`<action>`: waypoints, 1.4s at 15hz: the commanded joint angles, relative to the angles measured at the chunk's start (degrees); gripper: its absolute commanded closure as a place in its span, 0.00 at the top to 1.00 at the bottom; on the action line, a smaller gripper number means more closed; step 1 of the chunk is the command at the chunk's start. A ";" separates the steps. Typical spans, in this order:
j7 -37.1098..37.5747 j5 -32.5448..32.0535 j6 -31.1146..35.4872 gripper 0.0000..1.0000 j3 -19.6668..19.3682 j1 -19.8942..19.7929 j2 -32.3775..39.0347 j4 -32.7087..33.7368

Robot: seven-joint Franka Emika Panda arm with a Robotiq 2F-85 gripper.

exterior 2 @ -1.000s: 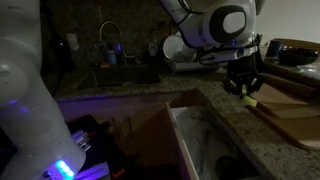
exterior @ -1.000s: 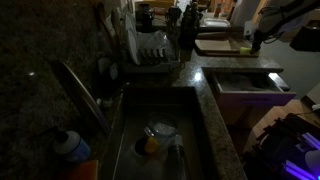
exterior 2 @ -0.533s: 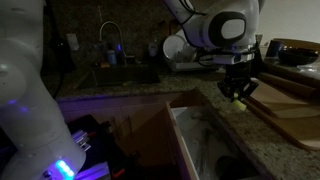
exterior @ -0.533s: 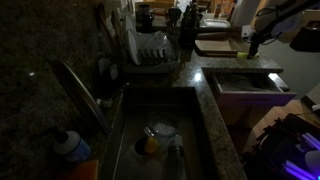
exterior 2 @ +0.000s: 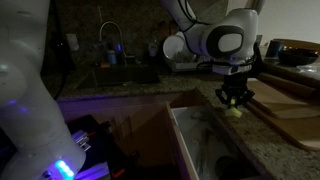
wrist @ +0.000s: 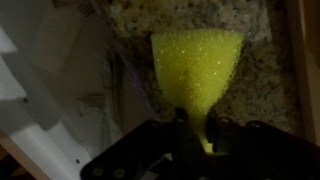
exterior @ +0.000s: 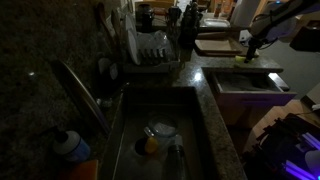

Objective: Move the yellow sponge to the right side of the countertop

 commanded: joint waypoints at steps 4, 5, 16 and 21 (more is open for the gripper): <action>4.71 -0.87 4.70 0.46 -1.85 1.87 2.48 0.41; 5.40 -0.72 4.43 0.51 -1.92 1.85 2.72 0.62; 3.78 1.07 -0.85 1.00 -0.28 1.56 -3.15 0.17; 2.79 0.15 -2.37 1.00 0.71 1.87 -7.24 0.91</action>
